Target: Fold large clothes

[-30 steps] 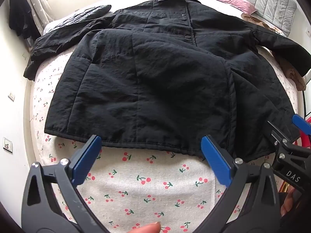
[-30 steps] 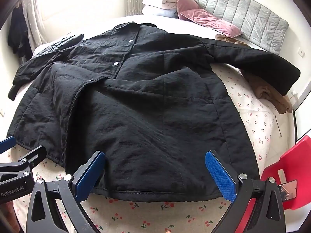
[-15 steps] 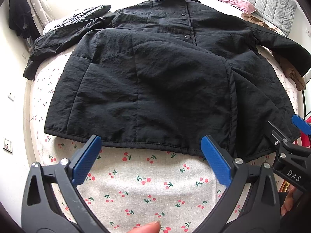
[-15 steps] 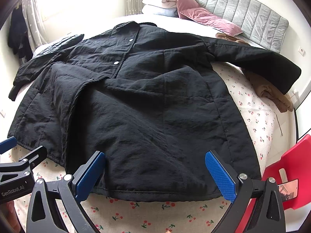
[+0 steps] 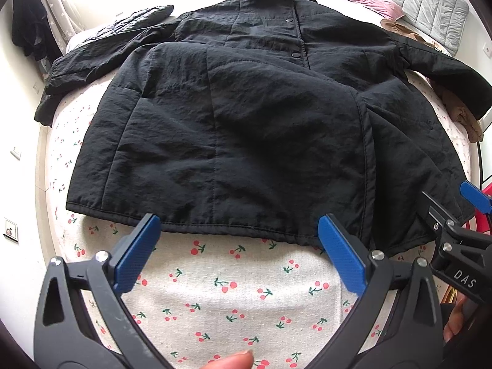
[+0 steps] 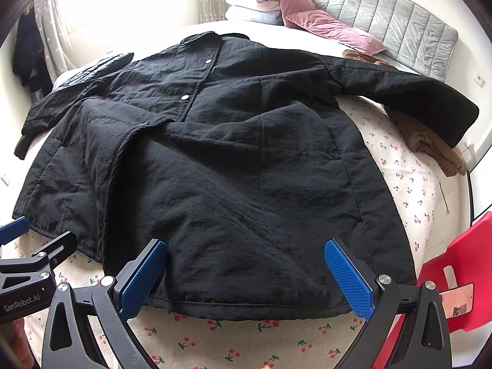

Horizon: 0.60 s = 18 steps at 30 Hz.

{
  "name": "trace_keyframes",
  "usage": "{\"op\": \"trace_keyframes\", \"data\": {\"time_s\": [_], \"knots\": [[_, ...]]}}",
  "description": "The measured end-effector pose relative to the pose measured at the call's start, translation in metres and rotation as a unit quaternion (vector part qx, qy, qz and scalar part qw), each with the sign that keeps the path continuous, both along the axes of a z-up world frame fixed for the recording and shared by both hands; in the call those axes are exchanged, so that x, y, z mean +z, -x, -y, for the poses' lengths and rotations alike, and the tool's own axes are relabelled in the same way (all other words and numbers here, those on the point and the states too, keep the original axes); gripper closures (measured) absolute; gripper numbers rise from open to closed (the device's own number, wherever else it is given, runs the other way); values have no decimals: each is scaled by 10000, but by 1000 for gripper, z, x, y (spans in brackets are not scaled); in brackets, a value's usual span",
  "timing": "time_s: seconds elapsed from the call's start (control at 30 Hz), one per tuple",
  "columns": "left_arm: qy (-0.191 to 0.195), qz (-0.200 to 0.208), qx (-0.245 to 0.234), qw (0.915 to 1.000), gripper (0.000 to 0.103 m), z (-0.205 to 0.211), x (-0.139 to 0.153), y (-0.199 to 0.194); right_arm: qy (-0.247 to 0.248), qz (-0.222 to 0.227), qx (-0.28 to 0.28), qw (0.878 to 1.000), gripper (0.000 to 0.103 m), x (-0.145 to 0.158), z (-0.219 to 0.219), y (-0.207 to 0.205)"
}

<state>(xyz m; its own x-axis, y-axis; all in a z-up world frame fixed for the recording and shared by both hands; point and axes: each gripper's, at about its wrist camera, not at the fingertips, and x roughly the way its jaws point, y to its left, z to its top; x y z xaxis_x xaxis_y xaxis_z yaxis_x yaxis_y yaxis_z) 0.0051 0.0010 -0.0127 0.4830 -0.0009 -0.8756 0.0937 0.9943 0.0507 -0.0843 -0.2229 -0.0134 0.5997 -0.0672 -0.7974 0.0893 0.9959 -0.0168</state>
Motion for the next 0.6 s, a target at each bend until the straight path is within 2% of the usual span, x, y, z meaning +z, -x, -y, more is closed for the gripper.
{"op": "trace_keyframes", "data": {"time_s": [0.6], "knots": [[-38, 0, 2, 10000, 1, -2, -1, -1, -7, -14, 2, 10000, 0, 0, -1, 0]]}}
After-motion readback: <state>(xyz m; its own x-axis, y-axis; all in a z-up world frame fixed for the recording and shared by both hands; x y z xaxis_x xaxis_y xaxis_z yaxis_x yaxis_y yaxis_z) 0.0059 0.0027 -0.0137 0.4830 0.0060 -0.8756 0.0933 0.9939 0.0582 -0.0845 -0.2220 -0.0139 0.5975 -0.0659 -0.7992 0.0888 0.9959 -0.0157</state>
